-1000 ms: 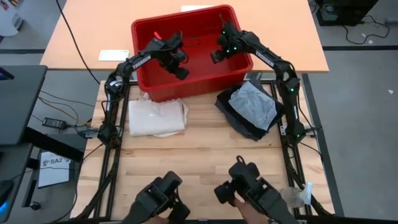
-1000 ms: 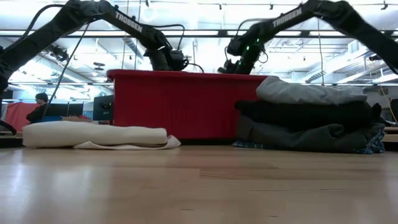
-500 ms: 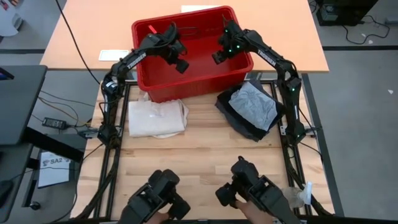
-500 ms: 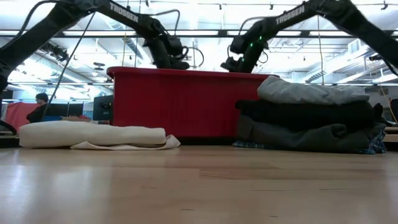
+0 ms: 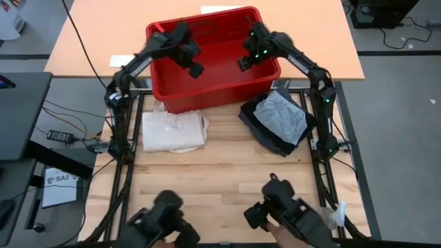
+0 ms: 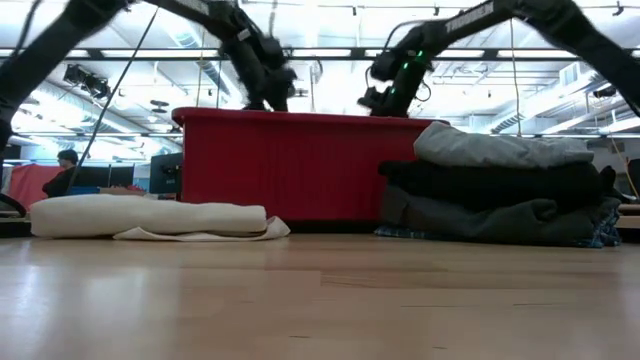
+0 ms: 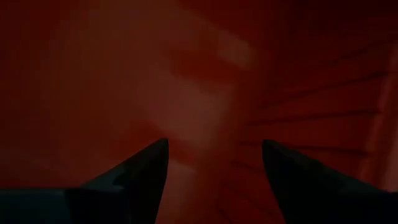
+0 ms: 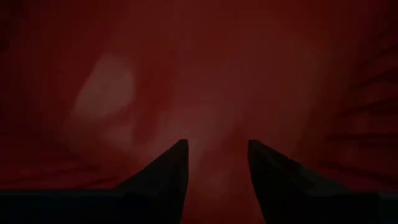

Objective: Fold laundry
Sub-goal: Move the red bin to the other table

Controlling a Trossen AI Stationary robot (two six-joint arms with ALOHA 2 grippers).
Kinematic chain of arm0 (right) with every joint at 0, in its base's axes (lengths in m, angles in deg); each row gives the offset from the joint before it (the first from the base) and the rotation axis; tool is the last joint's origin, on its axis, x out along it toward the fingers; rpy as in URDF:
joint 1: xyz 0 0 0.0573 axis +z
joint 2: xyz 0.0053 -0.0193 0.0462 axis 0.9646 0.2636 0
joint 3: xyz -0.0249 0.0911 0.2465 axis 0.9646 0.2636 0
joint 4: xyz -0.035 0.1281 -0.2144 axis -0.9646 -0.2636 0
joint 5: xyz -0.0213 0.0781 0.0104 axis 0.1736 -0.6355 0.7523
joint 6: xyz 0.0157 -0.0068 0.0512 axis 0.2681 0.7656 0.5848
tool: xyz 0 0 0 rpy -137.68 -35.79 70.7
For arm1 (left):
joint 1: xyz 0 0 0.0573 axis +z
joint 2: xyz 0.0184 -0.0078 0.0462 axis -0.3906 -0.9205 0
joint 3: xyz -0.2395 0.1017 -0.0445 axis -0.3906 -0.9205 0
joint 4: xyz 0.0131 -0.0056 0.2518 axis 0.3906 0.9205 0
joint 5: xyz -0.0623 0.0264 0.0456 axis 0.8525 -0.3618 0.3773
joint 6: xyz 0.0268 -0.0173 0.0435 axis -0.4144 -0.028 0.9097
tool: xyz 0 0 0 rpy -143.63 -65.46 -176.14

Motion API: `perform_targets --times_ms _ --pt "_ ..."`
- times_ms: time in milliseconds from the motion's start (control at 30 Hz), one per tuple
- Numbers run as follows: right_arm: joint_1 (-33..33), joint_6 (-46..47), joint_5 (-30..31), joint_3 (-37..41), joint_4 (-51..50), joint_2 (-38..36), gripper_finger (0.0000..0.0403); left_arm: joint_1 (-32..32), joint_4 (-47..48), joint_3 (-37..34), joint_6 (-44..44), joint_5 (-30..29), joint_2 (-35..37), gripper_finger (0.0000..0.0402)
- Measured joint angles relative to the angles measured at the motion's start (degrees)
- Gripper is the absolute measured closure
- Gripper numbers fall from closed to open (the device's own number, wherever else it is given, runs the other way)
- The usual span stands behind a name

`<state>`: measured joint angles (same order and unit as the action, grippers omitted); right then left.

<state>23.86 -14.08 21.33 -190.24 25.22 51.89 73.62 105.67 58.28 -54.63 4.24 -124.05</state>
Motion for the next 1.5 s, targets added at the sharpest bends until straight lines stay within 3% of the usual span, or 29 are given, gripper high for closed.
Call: perform_targets --times_ms 200,400,533,600,733,1033,1300,1400,1500 --pt "-2.36 -2.35 2.66 -0.02 3.15 -7.58 0.0222 4.24 1.99 1.42 -0.7 -6.29 8.2 0.0139" --pt "-7.87 -5.88 2.65 -0.13 4.16 -11.18 0.0161 12.32 7.2 1.49 -3.49 -2.35 11.13 0.013" --pt "-12.23 -4.87 0.06 -0.05 3.88 -9.23 0.0095 17.85 11.25 1.33 -3.03 0.68 10.84 0.0094" --pt "-14.36 -3.35 -4.07 -0.04 4.56 -7.98 0.0066 19.61 11.08 0.03 -4.12 0.68 10.59 0.0067" --pt "-16.91 -2.23 -10.9 -0.02 6.51 -5.75 0.0038 23.15 11.04 -1.96 -6.59 1.29 10.4 0.0013" --pt "-18.34 -2.36 -14.66 -0.02 8.31 -1.83 0.0054 27.02 11.0 -2.03 -9.11 -2.05 10.13 0.0011" --pt "-18.59 -2.14 -17.04 -0.02 9.06 0.89 0.0067 28.18 8.95 -2.07 -9.96 -0.8 4.04 0.0013" --pt "-18.68 -2.41 -17.27 -0.02 9.27 1.15 0.009 27.75 6.0 -2.13 -9.94 2.27 1.89 0.0024" --pt "-18.73 -2.47 -19.17 -0.02 9.39 1.62 0.0131 26.92 3.58 -2.14 -10.09 2.8 0.81 0.0064"
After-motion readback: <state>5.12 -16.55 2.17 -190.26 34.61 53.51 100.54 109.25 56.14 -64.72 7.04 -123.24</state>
